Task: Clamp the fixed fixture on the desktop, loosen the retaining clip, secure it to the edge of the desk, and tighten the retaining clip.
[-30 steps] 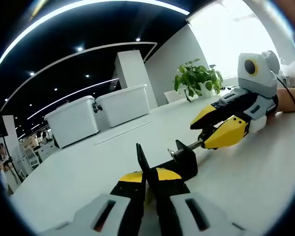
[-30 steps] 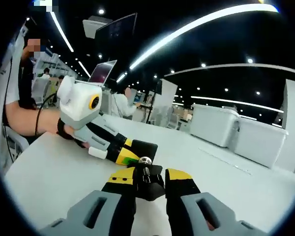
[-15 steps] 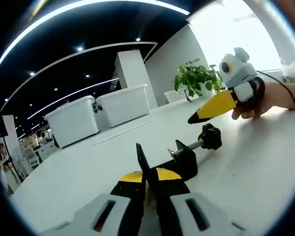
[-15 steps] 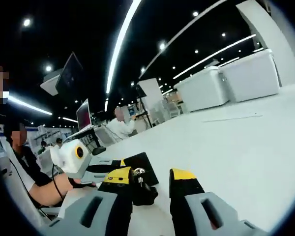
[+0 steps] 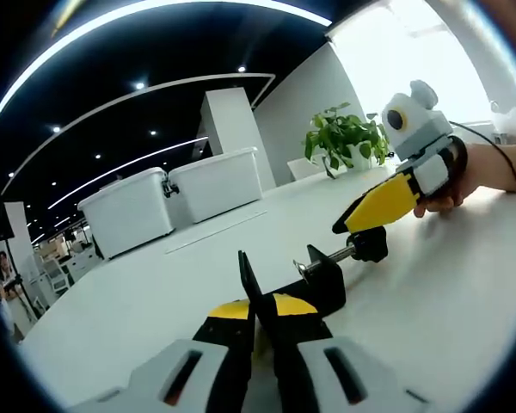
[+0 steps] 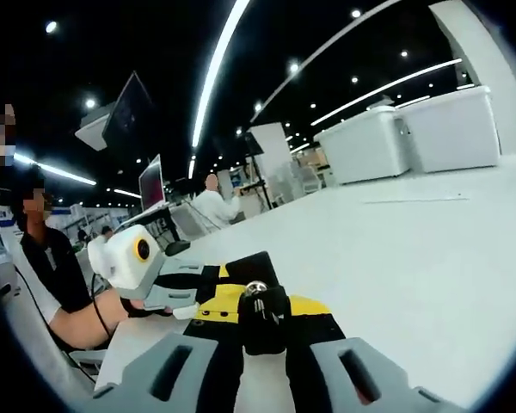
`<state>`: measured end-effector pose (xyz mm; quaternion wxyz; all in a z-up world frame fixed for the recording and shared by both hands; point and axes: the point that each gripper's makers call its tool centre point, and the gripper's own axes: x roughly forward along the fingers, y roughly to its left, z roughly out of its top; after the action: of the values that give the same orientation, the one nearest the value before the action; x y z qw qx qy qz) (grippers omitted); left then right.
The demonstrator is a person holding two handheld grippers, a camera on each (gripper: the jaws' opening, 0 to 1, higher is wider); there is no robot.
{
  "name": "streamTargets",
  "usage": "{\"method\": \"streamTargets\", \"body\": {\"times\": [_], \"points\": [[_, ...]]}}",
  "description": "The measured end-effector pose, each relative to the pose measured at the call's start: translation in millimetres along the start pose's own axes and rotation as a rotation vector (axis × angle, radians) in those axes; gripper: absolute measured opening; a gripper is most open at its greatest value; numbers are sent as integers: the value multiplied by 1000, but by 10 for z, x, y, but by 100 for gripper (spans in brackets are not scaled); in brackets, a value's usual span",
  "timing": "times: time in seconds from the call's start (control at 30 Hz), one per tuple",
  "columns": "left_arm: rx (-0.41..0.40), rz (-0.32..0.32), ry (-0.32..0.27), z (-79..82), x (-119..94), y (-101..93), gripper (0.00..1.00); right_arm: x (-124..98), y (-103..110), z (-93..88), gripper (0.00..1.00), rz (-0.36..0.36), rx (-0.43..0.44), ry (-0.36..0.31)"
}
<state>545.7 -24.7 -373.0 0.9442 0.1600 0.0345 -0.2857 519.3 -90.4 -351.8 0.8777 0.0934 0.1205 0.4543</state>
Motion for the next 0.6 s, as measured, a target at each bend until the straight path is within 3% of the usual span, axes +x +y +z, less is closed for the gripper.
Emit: {"method": "streamTargets", "body": {"times": [0.4, 0.6], "points": [[-2, 1, 0, -25, 23, 52, 7, -28, 17, 52, 10, -12, -140, -47], [-2, 0, -1, -23, -22, 14, 7, -21, 20, 47, 12, -7, -135, -37]]}}
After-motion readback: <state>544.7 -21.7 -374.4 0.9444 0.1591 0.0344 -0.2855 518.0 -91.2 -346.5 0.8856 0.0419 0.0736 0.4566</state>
